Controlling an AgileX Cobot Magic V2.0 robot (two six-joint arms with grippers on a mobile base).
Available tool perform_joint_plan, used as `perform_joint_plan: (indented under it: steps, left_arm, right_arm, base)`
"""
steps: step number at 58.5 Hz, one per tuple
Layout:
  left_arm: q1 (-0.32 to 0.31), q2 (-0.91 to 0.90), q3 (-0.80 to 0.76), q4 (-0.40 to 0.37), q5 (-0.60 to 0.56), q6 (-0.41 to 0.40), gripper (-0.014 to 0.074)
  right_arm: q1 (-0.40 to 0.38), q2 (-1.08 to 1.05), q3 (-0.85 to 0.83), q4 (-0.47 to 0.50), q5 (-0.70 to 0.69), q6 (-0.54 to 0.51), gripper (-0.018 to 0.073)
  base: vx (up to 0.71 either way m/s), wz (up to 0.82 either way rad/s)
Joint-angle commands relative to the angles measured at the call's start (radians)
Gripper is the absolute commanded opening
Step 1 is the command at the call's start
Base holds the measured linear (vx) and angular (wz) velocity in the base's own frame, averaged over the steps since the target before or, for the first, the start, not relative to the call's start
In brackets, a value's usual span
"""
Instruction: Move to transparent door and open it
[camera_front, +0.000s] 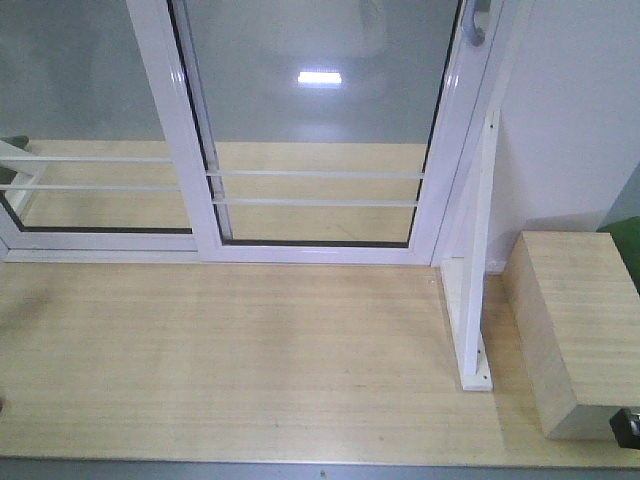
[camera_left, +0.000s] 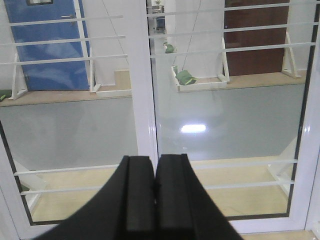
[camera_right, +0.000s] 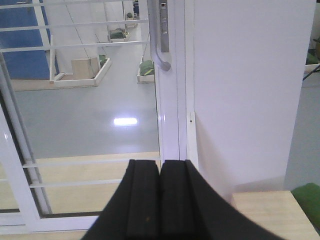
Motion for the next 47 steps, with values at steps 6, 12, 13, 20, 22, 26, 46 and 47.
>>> perform_joint_plan:
  steps: [6, 12, 13, 20, 22, 26, 46, 47]
  left_arm:
    - [-0.007, -0.014, 0.015, -0.007, -0.085, -0.006, -0.0006]
    - [-0.007, -0.014, 0.015, -0.007, -0.085, -0.006, -0.0006]
    - [-0.007, -0.014, 0.015, -0.007, -0.085, -0.006, -0.0006]
    - [-0.007, -0.014, 0.015, -0.007, -0.085, -0.006, -0.0006]
    - [-0.007, -0.014, 0.015, -0.007, -0.085, -0.006, -0.0006]
    - [-0.007, -0.014, 0.015, -0.007, -0.085, -0.006, -0.0006]
    - [-0.007, -0.014, 0.015, -0.007, -0.085, -0.006, -0.0006]
    - [-0.007, -0.014, 0.015, -0.007, -0.085, -0.006, -0.0006]
  right_arm:
    - [-0.004, -0.015, 0.003, 0.001, -0.081, -0.005, -0.0006]
    - [-0.004, -0.015, 0.003, 0.001, -0.081, -0.005, -0.0006]
    - [-0.004, -0.015, 0.003, 0.001, -0.081, -0.005, -0.0006]
    - [-0.004, -0.015, 0.003, 0.001, -0.081, -0.005, -0.0006]
    - [-0.004, -0.015, 0.003, 0.001, -0.081, -0.005, -0.0006]
    - [-0.004, -0.015, 0.003, 0.001, -0.081, -0.005, -0.0006]
    - [-0.004, -0.015, 0.003, 0.001, -0.081, -0.005, -0.0006]
    - [-0.004, -0.015, 0.003, 0.001, -0.081, -0.005, -0.0006]
  base:
    - [0.45, 0.02]
    - [0.43, -0.01]
    - [0.42, -0.02]
    - [0.40, -0.03]
    - [0.37, -0.02]
    - [0.36, -0.02]
    - [0.28, -0.02]
    - [0.22, -0.01]
